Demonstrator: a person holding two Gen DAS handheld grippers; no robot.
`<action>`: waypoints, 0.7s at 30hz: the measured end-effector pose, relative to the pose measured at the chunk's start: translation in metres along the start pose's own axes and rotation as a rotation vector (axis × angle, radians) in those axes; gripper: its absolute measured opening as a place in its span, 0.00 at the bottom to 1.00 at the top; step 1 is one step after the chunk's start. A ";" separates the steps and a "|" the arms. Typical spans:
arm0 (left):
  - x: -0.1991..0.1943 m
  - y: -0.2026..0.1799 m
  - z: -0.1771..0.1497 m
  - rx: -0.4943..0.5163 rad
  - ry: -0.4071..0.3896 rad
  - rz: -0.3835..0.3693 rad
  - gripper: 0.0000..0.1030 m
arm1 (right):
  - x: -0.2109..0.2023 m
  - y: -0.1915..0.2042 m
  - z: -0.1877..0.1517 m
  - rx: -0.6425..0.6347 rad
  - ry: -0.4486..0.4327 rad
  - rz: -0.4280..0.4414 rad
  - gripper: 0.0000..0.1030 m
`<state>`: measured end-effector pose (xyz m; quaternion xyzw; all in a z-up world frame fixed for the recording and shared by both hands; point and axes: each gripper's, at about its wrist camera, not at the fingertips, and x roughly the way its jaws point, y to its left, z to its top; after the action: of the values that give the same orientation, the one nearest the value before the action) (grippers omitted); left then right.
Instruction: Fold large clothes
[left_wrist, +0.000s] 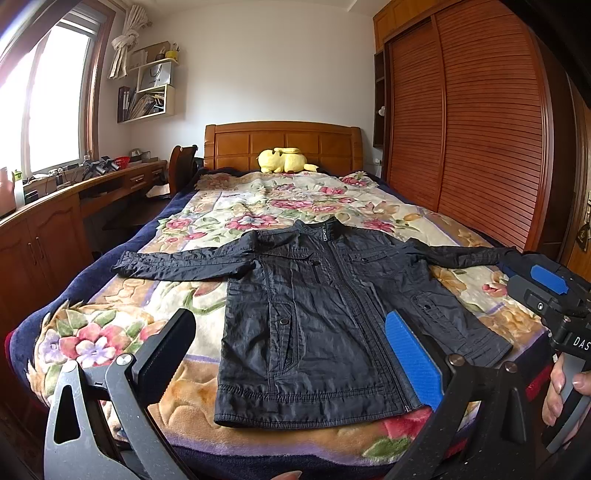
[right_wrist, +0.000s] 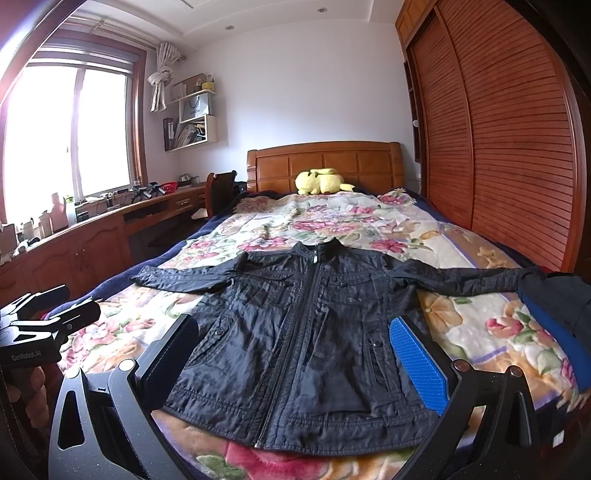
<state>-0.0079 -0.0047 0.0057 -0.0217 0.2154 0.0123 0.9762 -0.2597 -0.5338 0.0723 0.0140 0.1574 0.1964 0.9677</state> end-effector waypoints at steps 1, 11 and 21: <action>0.000 0.000 0.000 0.000 0.000 0.000 1.00 | 0.000 0.000 0.000 0.000 0.000 0.001 1.00; 0.001 -0.001 0.001 0.001 -0.001 0.000 1.00 | -0.001 0.002 0.001 -0.005 -0.008 0.003 1.00; 0.001 0.000 0.001 -0.001 0.000 0.000 1.00 | -0.001 0.002 -0.001 -0.009 -0.013 0.012 1.00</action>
<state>-0.0067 -0.0049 0.0060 -0.0221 0.2156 0.0122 0.9762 -0.2621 -0.5321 0.0718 0.0119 0.1501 0.2030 0.9675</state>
